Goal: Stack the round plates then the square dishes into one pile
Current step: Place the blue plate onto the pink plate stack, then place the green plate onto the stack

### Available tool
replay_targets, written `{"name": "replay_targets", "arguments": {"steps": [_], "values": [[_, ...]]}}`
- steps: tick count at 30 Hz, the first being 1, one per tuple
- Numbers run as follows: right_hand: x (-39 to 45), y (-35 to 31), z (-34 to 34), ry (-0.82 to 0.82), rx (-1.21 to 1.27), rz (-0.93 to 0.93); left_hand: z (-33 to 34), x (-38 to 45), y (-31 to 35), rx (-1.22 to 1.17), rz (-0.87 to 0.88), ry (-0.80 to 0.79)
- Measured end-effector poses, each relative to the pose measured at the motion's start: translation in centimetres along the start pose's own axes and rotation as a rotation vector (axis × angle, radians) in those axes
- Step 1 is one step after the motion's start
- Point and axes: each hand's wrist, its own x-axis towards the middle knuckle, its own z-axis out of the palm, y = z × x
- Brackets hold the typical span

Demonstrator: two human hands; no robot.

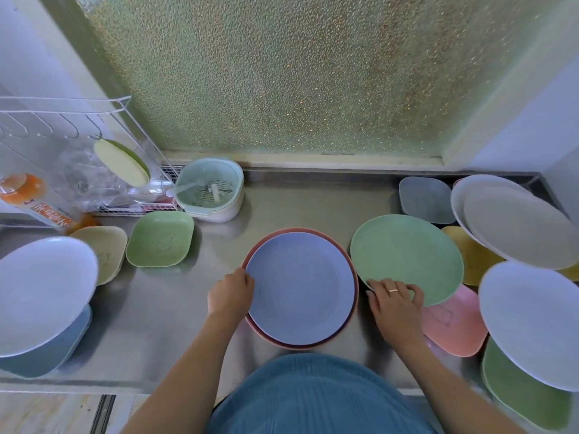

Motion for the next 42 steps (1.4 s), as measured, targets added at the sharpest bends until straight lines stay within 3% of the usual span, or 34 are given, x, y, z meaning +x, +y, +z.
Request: {"name": "replay_targets", "arguments": {"steps": [6, 11, 14, 19, 24, 31, 39, 42], "values": [[0.0, -0.6, 0.0, 0.057, 0.089, 0.144, 0.0, 0.7, -0.5, -0.044, 0.020, -0.018], [0.7, -1.7, -2.2, 0.243, 0.275, 0.202, 0.3, 1.1, -0.2, -0.079, 0.047, -0.028], [1.0, -2.5, -3.0, 0.327, 0.342, 0.141, 0.6, 1.3, 0.7, -0.133, 0.066, -0.052], [0.1, -4.3, -3.1, 0.375, 0.295, -0.141, 1.0, 1.4, 3.0, -0.188, 0.120, -0.119], [-1.8, -5.1, -2.2, 0.263, 0.310, -0.345, 1.7, 1.9, 4.2, -0.229, 0.154, -0.142], [-4.4, -4.4, -1.2, 0.123, 0.319, -0.401, 1.7, 1.8, 4.3, -0.321, 0.108, -0.075], [-5.4, -5.3, -1.9, 0.029, 0.379, -0.331, 1.4, 1.1, 4.7, -0.130, 0.181, -0.023], [-4.4, -5.3, -2.6, 0.037, 0.383, -0.027, 1.2, 0.8, 5.0, -0.060, 0.231, 0.081]]}}
